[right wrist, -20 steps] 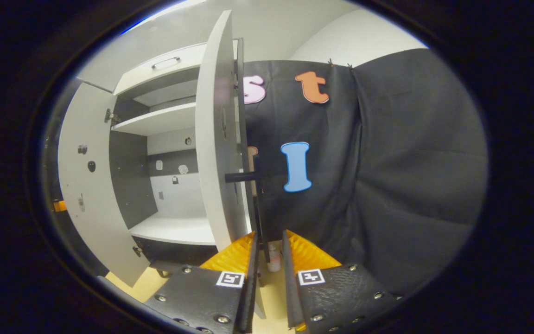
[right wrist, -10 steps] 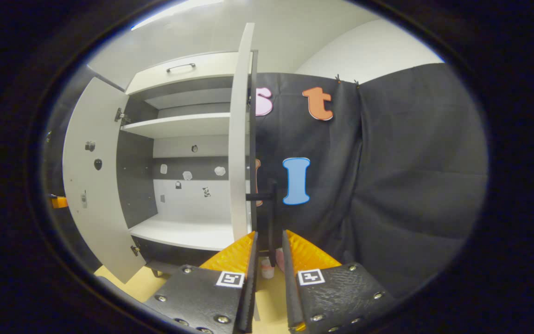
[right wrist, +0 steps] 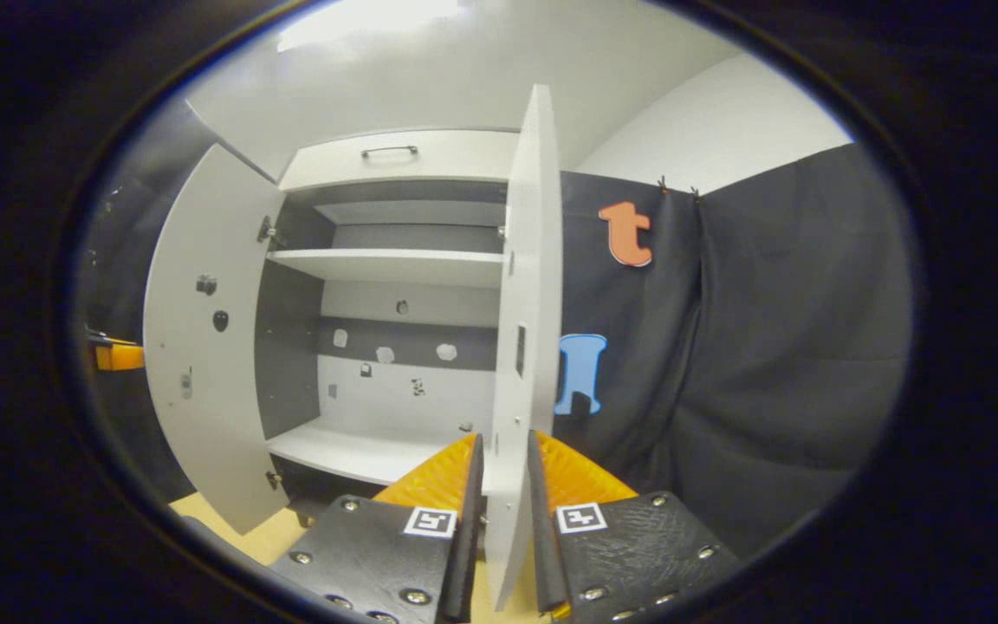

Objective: Open the right door of the double-door shoe cabinet with the right hand, and open the left door with the left hand.

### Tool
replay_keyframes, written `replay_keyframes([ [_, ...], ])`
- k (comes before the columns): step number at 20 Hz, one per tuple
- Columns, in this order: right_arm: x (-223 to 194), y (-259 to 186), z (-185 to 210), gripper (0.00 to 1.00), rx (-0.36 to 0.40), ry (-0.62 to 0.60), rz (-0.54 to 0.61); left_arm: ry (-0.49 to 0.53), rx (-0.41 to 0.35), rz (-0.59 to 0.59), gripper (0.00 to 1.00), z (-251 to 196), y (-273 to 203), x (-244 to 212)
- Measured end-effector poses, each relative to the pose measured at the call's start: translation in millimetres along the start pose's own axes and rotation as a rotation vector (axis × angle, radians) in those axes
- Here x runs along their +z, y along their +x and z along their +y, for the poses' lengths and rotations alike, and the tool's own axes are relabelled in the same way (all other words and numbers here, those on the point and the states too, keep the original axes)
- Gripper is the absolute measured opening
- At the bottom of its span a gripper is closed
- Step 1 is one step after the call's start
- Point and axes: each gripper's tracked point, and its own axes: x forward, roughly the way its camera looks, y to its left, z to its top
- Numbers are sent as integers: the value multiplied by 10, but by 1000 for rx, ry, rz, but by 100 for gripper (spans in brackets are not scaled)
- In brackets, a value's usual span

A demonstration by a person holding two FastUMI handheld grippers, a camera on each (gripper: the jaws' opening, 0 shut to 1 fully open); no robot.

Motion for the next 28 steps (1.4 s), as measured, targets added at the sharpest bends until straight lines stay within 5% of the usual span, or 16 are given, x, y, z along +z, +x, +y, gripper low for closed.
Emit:
replay_keyframes([
  [7, 238, 45, 750, 28, 165, 60, -69, -49, -147, -24, 33, -691, 265, 118],
  [9, 276, 62, 934, 28, 216, 96, -74, -65, -174, -36, 40, -808, 288, 160],
  [11, 287, 92, 1022, 28, 238, 114, -75, -70, -185, -50, 31, -907, 347, 214],
  [12, 279, 125, 1051, 28, 243, 123, -71, -72, -192, -55, 44, -950, 372, 238],
  [17, 224, 272, 1003, 28, 193, 130, -42, -52, -202, -59, 72, -1105, 478, 233],
  [18, 216, 284, 1000, 43, 187, 124, -39, -56, -203, -60, 87, -1138, 502, 226],
  [23, 213, 325, 989, 87, 163, 112, -36, -86, -240, -62, 94, -1323, 585, 208],
  [28, 238, 373, 954, 89, 131, 123, -37, -100, -294, -66, 94, -1515, 631, 216],
])
